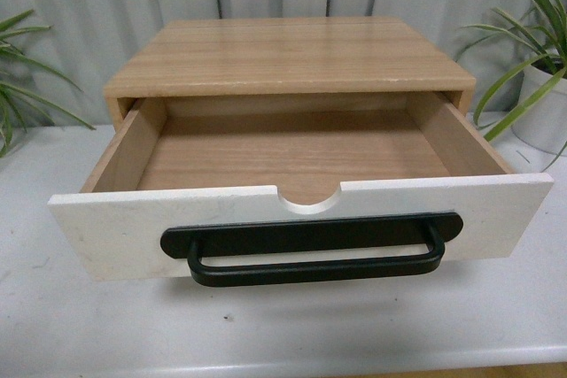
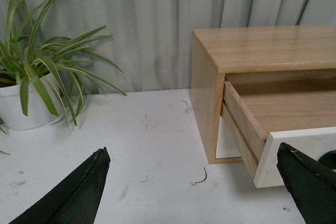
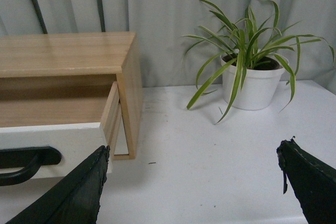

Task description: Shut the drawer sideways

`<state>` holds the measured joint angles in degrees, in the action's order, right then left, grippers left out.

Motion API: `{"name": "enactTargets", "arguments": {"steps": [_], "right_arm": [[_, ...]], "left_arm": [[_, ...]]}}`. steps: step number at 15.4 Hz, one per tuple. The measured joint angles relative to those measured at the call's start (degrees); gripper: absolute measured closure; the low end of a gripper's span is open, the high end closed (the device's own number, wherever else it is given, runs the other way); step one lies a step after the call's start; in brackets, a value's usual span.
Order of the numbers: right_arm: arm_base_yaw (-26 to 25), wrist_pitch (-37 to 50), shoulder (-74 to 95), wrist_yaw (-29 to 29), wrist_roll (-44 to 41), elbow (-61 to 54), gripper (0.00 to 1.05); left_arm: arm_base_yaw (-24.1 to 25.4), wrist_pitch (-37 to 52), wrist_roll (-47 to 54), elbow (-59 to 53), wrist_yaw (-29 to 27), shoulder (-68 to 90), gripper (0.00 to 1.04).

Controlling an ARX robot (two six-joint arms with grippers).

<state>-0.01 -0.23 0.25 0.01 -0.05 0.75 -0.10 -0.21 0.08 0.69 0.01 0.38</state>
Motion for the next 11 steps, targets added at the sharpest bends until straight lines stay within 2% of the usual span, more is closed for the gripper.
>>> {"name": "enactTargets", "arguments": {"steps": [11], "right_arm": [[0.00, 0.00, 0.00, 0.00, 0.02, 0.00, 0.06]], "left_arm": [[0.00, 0.02, -0.02, 0.00, 0.00, 0.00, 0.07]]}}
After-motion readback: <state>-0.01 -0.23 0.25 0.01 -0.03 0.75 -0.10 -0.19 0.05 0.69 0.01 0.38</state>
